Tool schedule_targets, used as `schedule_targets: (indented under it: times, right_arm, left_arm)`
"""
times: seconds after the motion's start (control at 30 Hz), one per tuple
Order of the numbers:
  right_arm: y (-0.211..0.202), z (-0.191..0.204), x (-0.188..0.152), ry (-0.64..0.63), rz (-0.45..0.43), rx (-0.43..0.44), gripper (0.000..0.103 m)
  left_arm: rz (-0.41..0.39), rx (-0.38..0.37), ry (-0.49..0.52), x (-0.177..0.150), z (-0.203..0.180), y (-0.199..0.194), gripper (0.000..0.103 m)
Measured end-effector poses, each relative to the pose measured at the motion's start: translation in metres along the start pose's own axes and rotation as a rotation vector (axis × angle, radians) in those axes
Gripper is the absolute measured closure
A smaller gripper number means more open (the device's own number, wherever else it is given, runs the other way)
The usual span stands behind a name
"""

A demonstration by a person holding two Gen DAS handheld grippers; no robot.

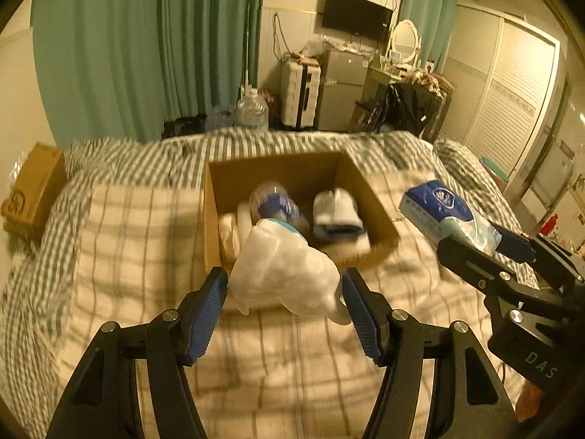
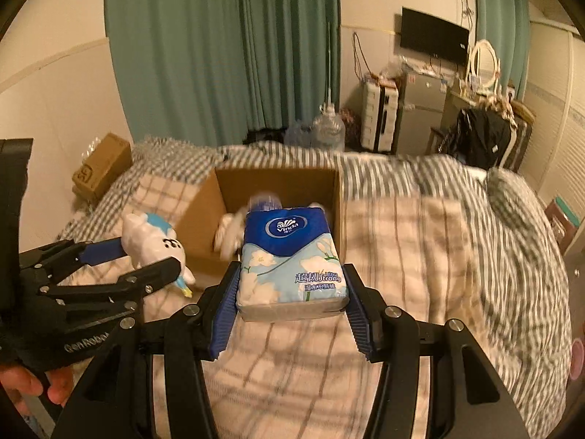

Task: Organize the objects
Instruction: 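Carry the tissue pack and white toy into the box and release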

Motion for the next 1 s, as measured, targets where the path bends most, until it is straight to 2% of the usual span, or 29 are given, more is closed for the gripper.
schedule_targets:
  times: [0.23,0.47,0.63,0.87,1.0]
  right_arm:
    - [0.016,-0.008,0.061,-0.003,-0.071,0.035,0.05]
    - [0.056,-0.014,0.099,-0.003,-0.074,0.046,0.05]
    - [0.09,-0.02,0.103,-0.001,-0.038,0.053,0.05]
    - [0.125,-0.024,0.089,0.013,0.015,0.062,0.05]
    - [0.139,-0.027,0.084,0.037,0.031,0.081,0.05]
  left_arm:
    - [-0.054,0.034,0.013,0.055,0.002,0.024,0.037]
    - [-0.055,0.06,0.014,0.076,0.01,0.059,0.037]
    - [-0.035,0.074,0.012,0.073,0.017,0.085,0.037]
    - [0.004,0.09,0.008,0.059,0.022,0.115,0.037]
    - [-0.001,0.089,0.022,0.056,0.021,0.121,0.037]
Point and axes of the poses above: each gripper's, at about its wrist camera, not at the fingertips, and y roughly the way its jaws point, z to its left, x to its top, the point moved 3 cm from there along y, roughly the way its jaws point, and after that the axes turned 5 degrees about -y, right-handed, at the moved point
